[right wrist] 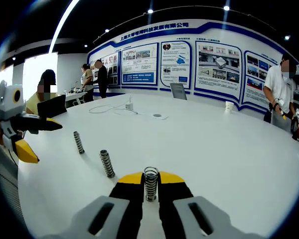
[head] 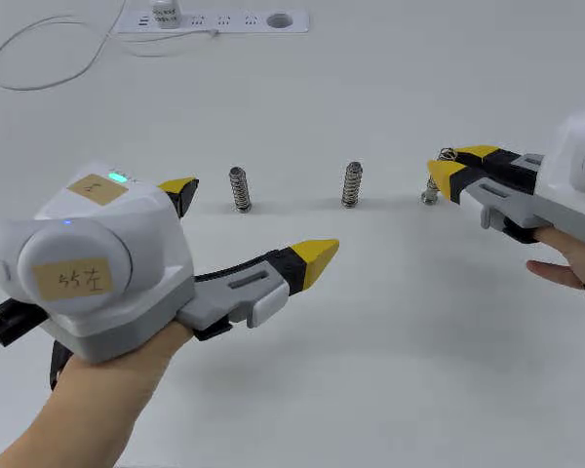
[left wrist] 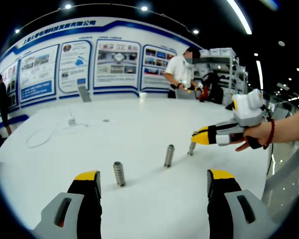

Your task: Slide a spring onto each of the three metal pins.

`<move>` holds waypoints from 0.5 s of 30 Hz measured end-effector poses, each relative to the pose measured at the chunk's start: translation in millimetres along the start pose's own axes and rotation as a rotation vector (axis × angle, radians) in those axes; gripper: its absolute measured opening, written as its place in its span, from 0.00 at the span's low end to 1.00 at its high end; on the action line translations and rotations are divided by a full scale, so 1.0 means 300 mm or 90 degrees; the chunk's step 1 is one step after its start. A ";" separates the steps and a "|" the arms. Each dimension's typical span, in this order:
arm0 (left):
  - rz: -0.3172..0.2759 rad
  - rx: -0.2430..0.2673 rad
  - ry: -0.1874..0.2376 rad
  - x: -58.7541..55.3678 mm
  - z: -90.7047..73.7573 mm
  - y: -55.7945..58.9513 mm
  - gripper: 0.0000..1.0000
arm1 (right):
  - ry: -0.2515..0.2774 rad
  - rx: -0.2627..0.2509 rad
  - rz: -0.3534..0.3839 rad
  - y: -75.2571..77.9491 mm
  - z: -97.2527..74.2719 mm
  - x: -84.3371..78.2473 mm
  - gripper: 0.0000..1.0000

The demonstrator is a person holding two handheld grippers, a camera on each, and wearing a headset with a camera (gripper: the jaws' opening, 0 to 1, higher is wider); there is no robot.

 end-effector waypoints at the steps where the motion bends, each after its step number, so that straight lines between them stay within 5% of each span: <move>1: 0.001 0.000 -0.001 0.000 0.000 0.000 0.90 | -0.001 -0.001 0.000 -0.001 0.000 -0.001 0.12; 15: 0.002 -0.003 -0.004 0.000 -0.003 0.002 0.88 | -0.019 0.000 0.021 -0.017 0.007 -0.037 0.12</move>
Point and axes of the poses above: the centre of the closed fingertips' face, and the gripper's own axes: z roughly forward along the fingers, y roughly to its right, x roughly out of its top, the point moved 9 cm from there along -z, roughly backward along the fingers, and after that the axes turned 2 degrees about -x, right-handed, at the moved point
